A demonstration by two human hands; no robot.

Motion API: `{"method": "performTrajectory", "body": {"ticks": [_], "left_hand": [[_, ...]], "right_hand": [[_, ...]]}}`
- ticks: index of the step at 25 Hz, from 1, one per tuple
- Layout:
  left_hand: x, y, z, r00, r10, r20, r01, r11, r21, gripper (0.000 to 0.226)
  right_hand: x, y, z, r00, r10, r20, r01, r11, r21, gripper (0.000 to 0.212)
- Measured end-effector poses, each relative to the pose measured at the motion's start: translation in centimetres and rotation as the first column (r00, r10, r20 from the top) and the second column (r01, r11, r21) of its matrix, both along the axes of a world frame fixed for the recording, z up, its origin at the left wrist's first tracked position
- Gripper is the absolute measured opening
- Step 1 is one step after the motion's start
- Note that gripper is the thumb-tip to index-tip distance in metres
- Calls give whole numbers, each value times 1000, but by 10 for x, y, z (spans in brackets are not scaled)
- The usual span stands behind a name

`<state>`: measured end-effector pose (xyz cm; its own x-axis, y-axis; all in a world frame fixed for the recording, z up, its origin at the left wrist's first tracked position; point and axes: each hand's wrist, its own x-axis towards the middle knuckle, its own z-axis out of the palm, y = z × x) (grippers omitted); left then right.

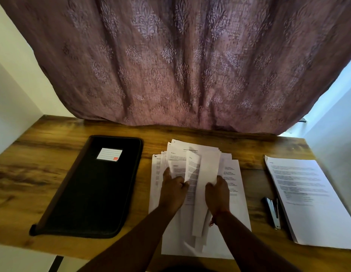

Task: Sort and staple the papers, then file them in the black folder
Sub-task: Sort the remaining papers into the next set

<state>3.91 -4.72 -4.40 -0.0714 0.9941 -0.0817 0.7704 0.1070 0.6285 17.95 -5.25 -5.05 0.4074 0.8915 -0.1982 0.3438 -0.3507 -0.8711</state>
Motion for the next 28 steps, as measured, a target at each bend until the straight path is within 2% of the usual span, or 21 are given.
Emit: {"method": "performTrajectory", "body": {"ticks": [3, 5, 7, 8, 10, 12, 15, 17, 19, 24, 26, 28], "left_hand": [[2, 0, 1, 969, 112, 219, -105, 993, -45, 29], [4, 0, 5, 922, 196, 334, -158, 978, -136, 28], [6, 2, 14, 901, 264, 343, -203, 957, -205, 27], [6, 3, 18, 898, 282, 337, -231, 956, -183, 27], [3, 4, 31, 907, 271, 322, -272, 961, -42, 25], [-7, 4, 48, 923, 233, 306, -281, 952, 124, 23], [-31, 6, 80, 972, 185, 147, -221, 933, 283, 33], [-45, 9, 95, 987, 116, 112, -146, 940, 307, 51], [-53, 12, 109, 990, 89, 105, -118, 943, 311, 62], [-60, 16, 155, 987, 114, -114, -41, 862, 504, 59], [-60, 16, 173, 988, 123, -98, -42, 805, 591, 54], [-57, 16, 185, 995, 101, 15, -87, 764, 639, 53]], "right_hand": [[0, 0, 1, 1000, 15, 2, -15, 1000, -2, 26], [0, 1, 5, 999, 29, 16, -29, 1000, -9, 26], [1, 2, 11, 989, 57, 136, -57, 998, -4, 28], [2, 2, 14, 972, 72, 223, -75, 997, 9, 29], [4, 4, 21, 914, 122, 386, -138, 990, 14, 33], [2, 10, 28, 852, 234, 467, -222, 972, -82, 37], [-9, 23, 33, 802, 442, 401, -352, 893, -282, 52], [-16, 28, 31, 781, 519, 347, -402, 843, -357, 64], [-19, 31, 29, 765, 547, 339, -425, 825, -373, 71], [-19, 36, 20, 671, 622, 402, -482, 779, -401, 96], [-17, 39, 20, 654, 659, 370, -515, 747, -420, 103], [-14, 43, 30, 720, 640, 269, -540, 759, -363, 99]]}}
